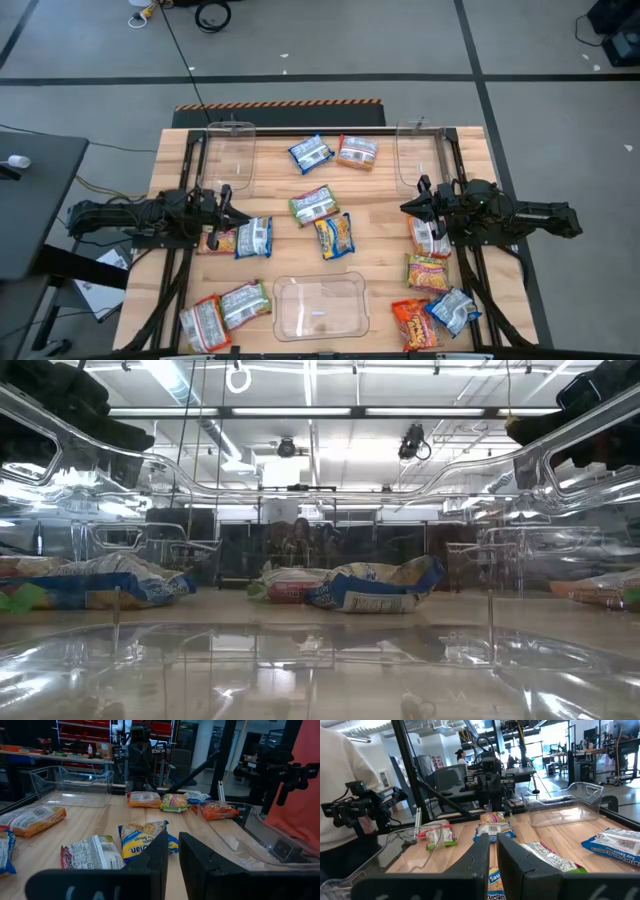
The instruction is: Sort Maruchan noodles
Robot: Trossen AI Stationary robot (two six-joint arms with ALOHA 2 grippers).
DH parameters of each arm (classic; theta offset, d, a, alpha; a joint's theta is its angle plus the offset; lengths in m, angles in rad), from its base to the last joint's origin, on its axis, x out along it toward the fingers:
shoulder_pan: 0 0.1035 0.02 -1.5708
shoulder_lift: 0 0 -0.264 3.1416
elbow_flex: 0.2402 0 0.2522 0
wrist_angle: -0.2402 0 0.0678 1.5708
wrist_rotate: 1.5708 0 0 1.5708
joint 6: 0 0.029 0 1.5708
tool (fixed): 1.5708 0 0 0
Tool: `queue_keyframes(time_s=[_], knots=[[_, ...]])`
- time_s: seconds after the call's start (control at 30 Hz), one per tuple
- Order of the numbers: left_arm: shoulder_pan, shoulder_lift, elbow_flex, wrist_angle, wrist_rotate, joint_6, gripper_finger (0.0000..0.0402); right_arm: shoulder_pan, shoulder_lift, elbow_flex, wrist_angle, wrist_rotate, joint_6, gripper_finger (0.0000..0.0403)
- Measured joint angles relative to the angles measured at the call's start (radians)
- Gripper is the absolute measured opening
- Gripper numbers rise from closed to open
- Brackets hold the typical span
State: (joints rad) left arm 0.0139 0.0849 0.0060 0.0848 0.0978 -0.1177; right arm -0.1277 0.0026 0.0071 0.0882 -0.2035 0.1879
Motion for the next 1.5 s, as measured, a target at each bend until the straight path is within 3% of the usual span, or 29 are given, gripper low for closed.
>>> queue_keyframes(time_s=[0.27,0.5,0.63,0.83,0.97,1.13,1.3,1.4,1.5], knots=[[0.0,0.006,0.0,0.069,0.0,-0.053,0.005,0.0,0.0,0.0,0.0,0.0,0.0,0.0041],[-0.001,0.105,0.083,0.063,0.031,-0.361,0.005,0.0,0.0,0.0,0.002,0.0,0.0,0.0041],[-0.001,0.275,0.182,0.057,-0.041,-0.483,0.005,0.0,0.0,0.0,0.003,0.0,0.0,0.0041],[0.0,0.518,0.352,0.077,-0.142,-0.81,0.005,0.0,0.0,0.0,0.009,0.025,0.021,0.0041],[0.0,0.609,0.423,0.161,-0.32,-0.895,0.005,0.0,0.0,0.0,0.011,0.03,0.024,0.0041],[-0.028,0.746,0.477,0.344,-0.383,-0.927,0.005,0.0,0.0,0.0,0.056,0.03,0.001,0.0041],[-0.138,0.964,0.582,0.339,-0.563,-1.04,0.005,0.0,0.0,0.0,0.153,0.036,0.171,0.0041],[-0.192,1.116,0.68,0.297,-0.572,-1.115,0.005,0.0,0.01,0.008,0.154,0.086,0.262,0.0041],[-0.23,1.244,0.801,0.153,-0.567,-1.181,0.005,0.004,0.045,0.053,0.111,0.075,0.289,0.0039]])
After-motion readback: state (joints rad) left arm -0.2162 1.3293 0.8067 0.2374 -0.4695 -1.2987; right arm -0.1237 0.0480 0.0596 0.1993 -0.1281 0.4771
